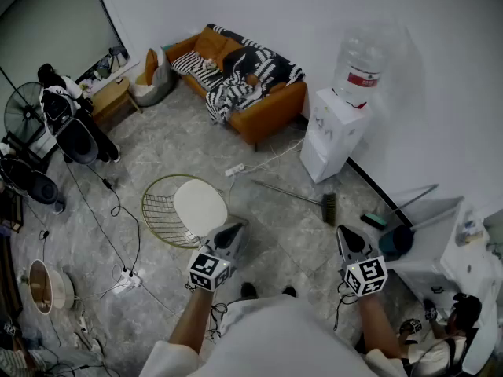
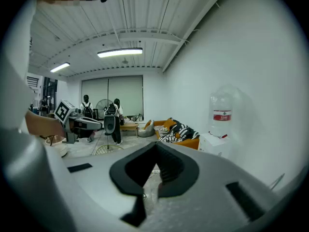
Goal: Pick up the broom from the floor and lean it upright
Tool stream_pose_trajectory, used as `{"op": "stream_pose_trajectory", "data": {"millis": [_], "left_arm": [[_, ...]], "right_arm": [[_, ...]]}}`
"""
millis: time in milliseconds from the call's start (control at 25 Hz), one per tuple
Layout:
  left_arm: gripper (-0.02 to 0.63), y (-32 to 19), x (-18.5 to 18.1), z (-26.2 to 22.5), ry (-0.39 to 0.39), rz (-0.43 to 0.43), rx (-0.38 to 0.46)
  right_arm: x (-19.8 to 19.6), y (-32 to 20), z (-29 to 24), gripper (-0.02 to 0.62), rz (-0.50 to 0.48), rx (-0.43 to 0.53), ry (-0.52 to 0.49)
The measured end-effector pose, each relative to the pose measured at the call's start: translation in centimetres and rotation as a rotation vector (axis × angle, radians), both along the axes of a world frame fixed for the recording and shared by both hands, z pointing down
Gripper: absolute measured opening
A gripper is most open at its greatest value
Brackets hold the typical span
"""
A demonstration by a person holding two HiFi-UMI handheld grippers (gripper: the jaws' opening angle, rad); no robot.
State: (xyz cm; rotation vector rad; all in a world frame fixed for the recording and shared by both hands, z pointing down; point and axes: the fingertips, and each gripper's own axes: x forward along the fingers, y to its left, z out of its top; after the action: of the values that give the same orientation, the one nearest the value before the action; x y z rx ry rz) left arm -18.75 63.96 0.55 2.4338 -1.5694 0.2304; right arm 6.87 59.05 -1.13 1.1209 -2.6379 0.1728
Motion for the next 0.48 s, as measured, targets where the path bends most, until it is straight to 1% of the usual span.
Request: {"op": "stream_pose_trajectory", "data": {"millis": [240,480], "left_arm": [[0.012,0.6,0.8,-0.2,-0.001,0.0,0.004],[0.012,0.8,2.3,0.0,-0.011,-0.016,0.005]], "right_arm": [[0.5,0.5,-0.4,-0.006,-0.003,0.005,-0.007],[2.2,0.1,-0.2,-0.006,-0.011,-0.002,-0.019]]}}
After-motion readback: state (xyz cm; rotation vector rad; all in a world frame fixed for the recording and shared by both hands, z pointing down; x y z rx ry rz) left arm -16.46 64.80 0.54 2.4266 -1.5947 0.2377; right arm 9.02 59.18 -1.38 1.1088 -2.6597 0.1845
